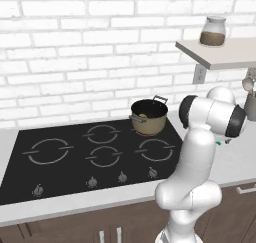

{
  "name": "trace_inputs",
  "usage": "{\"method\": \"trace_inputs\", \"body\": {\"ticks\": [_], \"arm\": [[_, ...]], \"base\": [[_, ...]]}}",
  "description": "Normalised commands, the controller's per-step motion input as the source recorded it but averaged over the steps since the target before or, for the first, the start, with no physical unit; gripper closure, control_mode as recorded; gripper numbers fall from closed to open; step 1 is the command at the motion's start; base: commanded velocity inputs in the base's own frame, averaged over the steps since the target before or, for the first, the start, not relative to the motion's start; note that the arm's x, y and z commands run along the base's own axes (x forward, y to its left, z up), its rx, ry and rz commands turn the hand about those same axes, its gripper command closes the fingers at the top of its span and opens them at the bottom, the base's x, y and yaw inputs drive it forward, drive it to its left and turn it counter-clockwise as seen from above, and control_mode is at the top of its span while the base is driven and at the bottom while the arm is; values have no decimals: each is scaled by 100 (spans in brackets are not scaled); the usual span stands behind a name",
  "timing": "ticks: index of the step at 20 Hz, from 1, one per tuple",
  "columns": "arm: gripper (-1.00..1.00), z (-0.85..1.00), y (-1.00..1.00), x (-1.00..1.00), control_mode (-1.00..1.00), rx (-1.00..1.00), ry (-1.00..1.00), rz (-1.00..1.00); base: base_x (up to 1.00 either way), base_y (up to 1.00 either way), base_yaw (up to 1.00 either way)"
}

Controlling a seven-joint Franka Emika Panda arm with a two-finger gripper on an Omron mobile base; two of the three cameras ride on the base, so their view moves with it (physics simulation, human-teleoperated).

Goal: Put the squash and potato in the pot. Retrieve the spatula and lightly stir the vegetables in the pot.

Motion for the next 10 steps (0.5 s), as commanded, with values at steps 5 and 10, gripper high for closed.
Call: {"method": "trace_inputs", "body": {"ticks": [5, 10], "arm": [[-100, -17, -9, 15, -100, 0, 0, 0], [-100, -24, -1, 18, -100, 0, 0, 0]], "base": [[0, 0, 0], [0, 0, 0]]}}
